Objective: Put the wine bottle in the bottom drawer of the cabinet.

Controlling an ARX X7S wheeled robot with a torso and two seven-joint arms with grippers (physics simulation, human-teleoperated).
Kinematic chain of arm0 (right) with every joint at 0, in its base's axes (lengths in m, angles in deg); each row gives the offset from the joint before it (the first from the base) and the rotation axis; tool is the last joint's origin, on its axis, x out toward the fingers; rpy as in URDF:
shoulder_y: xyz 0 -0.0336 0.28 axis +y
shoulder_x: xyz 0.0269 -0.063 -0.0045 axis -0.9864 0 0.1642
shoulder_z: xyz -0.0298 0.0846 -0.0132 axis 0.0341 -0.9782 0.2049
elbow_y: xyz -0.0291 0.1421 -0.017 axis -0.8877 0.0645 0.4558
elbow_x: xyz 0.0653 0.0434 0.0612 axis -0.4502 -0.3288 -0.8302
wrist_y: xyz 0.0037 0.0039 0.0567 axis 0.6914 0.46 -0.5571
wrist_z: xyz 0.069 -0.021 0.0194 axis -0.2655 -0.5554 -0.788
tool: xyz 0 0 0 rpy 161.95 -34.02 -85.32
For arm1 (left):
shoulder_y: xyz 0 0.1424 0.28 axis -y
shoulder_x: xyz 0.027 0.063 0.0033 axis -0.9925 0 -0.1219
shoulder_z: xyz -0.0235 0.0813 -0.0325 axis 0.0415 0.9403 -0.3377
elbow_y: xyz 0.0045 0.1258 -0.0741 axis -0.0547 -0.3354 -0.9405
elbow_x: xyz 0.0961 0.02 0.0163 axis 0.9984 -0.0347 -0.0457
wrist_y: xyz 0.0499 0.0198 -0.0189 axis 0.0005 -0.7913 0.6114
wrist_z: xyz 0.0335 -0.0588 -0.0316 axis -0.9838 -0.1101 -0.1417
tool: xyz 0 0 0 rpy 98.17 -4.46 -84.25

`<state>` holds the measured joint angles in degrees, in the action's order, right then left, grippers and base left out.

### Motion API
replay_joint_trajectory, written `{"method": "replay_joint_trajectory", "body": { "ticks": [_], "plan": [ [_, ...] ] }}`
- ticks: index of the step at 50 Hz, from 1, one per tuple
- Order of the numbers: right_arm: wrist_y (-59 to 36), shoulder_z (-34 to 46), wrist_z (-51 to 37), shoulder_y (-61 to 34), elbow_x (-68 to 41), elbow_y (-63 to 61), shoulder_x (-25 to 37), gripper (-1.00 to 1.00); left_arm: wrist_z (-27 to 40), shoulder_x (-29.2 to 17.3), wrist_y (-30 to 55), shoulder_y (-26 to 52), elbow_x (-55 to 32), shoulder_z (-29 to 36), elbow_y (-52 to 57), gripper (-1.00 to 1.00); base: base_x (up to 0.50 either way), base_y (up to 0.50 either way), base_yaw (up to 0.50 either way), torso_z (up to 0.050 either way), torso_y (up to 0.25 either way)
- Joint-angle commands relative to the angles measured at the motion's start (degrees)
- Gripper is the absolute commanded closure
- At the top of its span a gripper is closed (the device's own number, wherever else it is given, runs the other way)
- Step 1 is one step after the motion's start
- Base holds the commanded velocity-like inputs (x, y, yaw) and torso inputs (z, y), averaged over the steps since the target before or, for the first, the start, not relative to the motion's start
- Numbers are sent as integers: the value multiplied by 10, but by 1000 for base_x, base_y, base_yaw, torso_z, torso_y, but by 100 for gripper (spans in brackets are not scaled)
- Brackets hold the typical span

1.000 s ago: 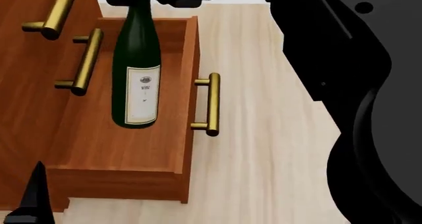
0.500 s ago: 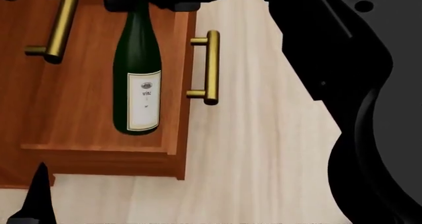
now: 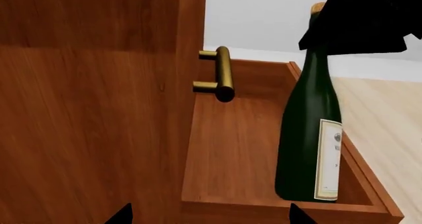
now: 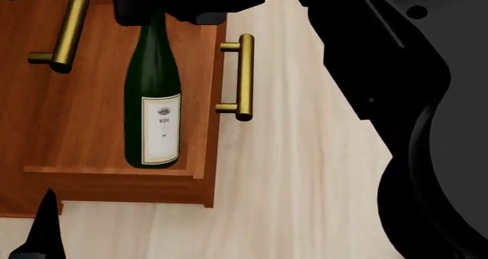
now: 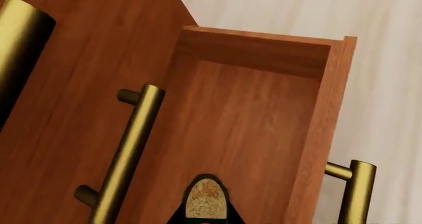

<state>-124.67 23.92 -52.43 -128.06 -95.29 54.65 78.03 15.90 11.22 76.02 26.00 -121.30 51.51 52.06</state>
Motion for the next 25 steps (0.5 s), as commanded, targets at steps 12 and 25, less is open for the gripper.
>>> {"method": "replay_joint_trajectory", "body": {
  "ticks": [12, 25],
  "plan": [
    [1, -21, -14, 24, 14, -22, 0, 100, -9, 0, -12, -10, 4, -2, -9, -100, 0, 0, 0, 0, 0],
    [6, -23, -40, 39, 17, -33, 0, 100, -3, 3, -1, -5, 6, -3, 1, -100, 0, 0, 0, 0, 0]
  ]
}}
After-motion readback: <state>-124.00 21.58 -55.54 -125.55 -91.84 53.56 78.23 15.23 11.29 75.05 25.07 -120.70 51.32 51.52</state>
